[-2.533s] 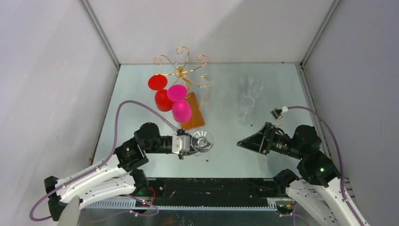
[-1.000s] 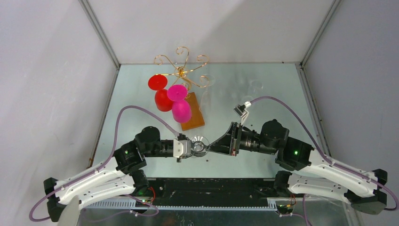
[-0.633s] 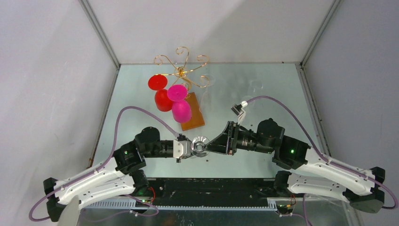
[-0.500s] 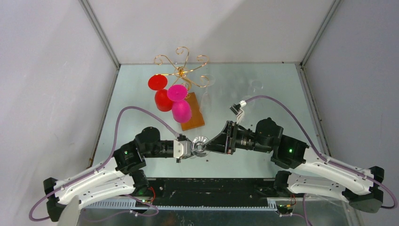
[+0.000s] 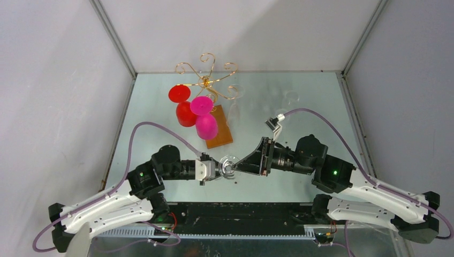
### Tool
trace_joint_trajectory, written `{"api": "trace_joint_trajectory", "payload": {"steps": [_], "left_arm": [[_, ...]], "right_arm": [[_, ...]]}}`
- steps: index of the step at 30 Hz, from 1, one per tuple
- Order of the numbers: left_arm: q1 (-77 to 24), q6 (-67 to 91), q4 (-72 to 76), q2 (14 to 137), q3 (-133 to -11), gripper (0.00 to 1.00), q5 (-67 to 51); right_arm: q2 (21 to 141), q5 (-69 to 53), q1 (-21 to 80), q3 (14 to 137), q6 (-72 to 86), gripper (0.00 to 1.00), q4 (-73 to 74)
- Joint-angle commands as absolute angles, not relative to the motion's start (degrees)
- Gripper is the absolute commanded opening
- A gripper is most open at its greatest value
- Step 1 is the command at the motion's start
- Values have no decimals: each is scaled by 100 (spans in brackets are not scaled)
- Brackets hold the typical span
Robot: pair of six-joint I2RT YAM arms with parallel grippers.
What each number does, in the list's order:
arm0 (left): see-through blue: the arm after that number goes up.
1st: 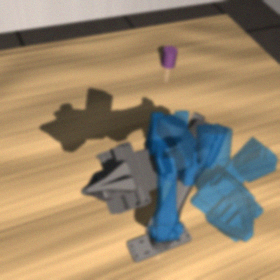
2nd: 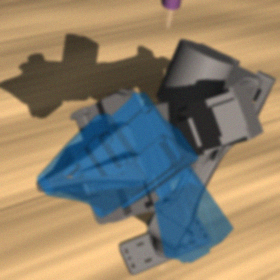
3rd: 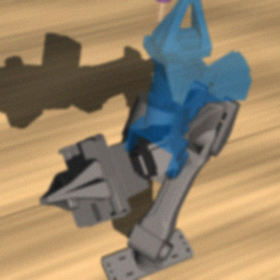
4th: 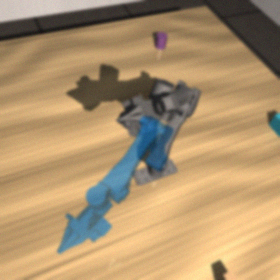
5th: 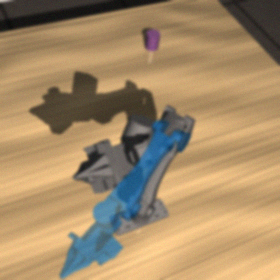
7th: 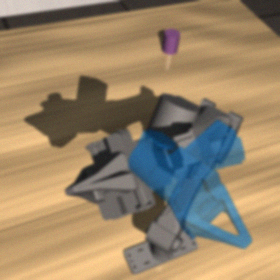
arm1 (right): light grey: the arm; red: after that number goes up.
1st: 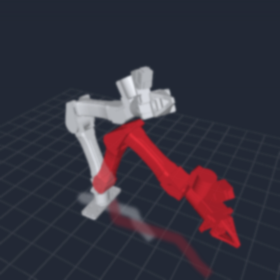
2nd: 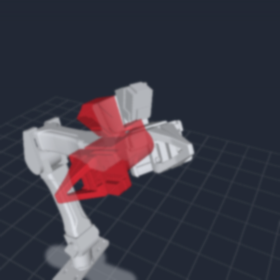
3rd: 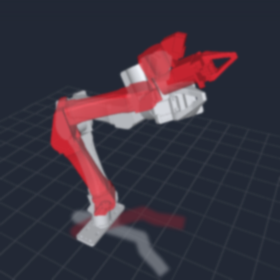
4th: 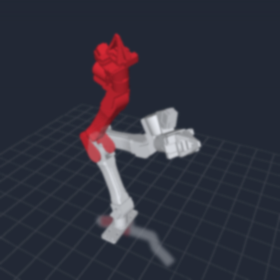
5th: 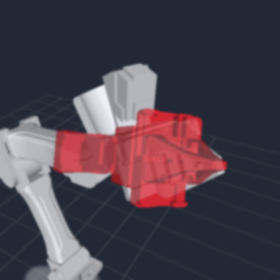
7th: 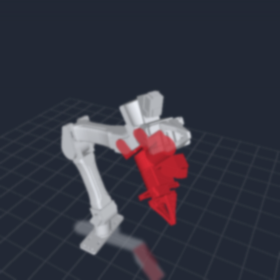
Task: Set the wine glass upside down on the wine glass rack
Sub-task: Turn the wine glass upside down at the wine rack.
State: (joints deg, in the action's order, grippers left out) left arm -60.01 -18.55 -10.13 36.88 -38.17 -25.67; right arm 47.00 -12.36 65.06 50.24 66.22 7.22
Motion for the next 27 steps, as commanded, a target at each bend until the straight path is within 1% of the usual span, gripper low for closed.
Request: {"api": "trace_joint_trajectory", "payload": {"steps": [1,4,6,8,9,10,11,12,14,16,18,19,20,21,22,23,25,27], "left_arm": [[-6061,-1912,-720,3640,-3821,0,-2548],[-6085,-1928,-754,3670,-3843,0,-2526],[-6102,-1937,-770,3674,-3844,0,-2529],[-6115,-1937,-784,3662,-3849,0,-2524],[-6121,-1935,-787,3655,-3849,0,-2514],[-6125,-1945,-797,3638,-3845,0,-2510],[-6130,-1944,-803,3625,-3843,0,-2506],[-6134,-1956,-801,3609,-3830,0,-2510],[-6135,-1968,-789,3595,-3824,0,-2511],[-6135,-1981,-785,3607,-3823,3,-2524],[-6135,-1987,-763,3625,-3819,20,-2537],[-6139,-1995,-751,3613,-3817,36,-2539],[-6153,-1995,-722,3608,-3793,43,-2513],[-6164,-2004,-668,3572,-3759,61,-2492],[-6167,-2000,-637,3539,-3734,70,-2425],[-6176,-2002,-579,3493,-3687,90,-2390],[-6178,-2025,-562,3429,-3649,98,-2292],[-6176,-2077,-581,3398,-3632,99,-2224]], "right_arm": [[4706,-1247,6538,5229,6540,35,396],[4803,-1273,6548,5229,6589,33,371],[4854,-1268,6551,5229,6606,28,374],[4875,-1244,6566,5229,6609,20,411],[4866,-1201,6574,5229,6609,13,434],[4859,-1181,6585,5229,6601,10,482],[4836,-1132,6593,5229,6592,3,509],[4822,-1111,6599,5229,6579,1,554],[4782,-1071,6599,5229,6535,0,588],[4763,-1067,6594,5229,6496,0,593],[4749,-1059,6593,5229,6472,0,626],[4743,-1051,6597,5229,6462,0,655],[4728,-1044,6594,5229,6443,0,670],[4711,-1021,6592,5229,6432,0,715],[4687,-1003,6596,5229,6428,0,735],[4668,-965,6593,5229,6412,0,790],[4614,-922,6600,5229,6382,0,865],[4528,-862,6593,5229,6342,0,952]]}}
